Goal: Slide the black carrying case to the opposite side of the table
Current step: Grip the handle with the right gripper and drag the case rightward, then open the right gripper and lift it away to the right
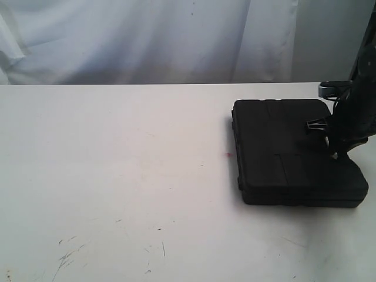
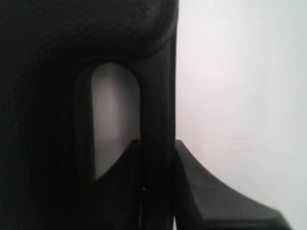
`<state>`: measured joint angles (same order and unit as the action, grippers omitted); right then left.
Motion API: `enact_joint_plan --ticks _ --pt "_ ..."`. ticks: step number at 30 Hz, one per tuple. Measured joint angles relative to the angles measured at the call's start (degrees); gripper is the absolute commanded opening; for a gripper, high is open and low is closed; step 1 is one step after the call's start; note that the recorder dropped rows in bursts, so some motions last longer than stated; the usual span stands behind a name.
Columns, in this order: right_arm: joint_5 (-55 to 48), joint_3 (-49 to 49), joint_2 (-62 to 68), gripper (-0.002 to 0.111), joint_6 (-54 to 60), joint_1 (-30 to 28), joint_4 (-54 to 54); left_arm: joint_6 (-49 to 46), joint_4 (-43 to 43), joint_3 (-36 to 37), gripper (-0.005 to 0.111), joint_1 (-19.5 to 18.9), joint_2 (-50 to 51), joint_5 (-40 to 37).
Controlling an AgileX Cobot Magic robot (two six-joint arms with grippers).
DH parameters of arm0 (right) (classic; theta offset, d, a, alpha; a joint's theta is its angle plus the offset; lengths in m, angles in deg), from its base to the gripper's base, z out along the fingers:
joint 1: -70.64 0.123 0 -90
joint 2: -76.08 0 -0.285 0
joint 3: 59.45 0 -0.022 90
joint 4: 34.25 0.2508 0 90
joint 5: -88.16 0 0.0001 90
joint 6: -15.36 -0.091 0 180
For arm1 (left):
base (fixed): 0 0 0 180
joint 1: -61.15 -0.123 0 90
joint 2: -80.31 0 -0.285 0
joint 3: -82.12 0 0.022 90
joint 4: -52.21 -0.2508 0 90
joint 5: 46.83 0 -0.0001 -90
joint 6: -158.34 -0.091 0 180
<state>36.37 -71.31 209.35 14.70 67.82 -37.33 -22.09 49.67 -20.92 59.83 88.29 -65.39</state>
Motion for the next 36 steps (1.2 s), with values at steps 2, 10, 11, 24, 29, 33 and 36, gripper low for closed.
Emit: enact_joint_plan --ticks 2,10,11,24,29,33,36 --pt "0.1 0.0 0.0 0.0 0.67 0.0 0.74 0.0 0.0 0.0 0.0 0.0 0.0 0.0" --pt "0.1 0.0 0.0 0.0 0.67 1.0 1.75 0.0 0.0 0.0 0.0 0.0 0.0 0.0" --pt "0.1 0.0 0.0 0.0 0.67 1.04 1.75 0.0 0.0 0.0 0.0 0.0 0.0 0.0" --pt "0.1 0.0 0.0 0.032 0.67 1.13 2.26 0.0 0.0 0.0 0.0 0.0 0.0 0.0" --pt "0.1 0.0 -0.7 0.04 0.67 1.17 3.08 0.0 0.0 0.0 0.0 0.0 0.0 0.0" --pt "0.1 0.0 -1.31 0.04 -0.34 1.26 3.08 0.0 0.0 0.0 0.0 0.0 0.0 0.0" --pt "0.1 0.0 -2.65 0.04 -0.83 1.26 3.08 0.0 0.0 0.0 0.0 0.0 0.0 0.0"
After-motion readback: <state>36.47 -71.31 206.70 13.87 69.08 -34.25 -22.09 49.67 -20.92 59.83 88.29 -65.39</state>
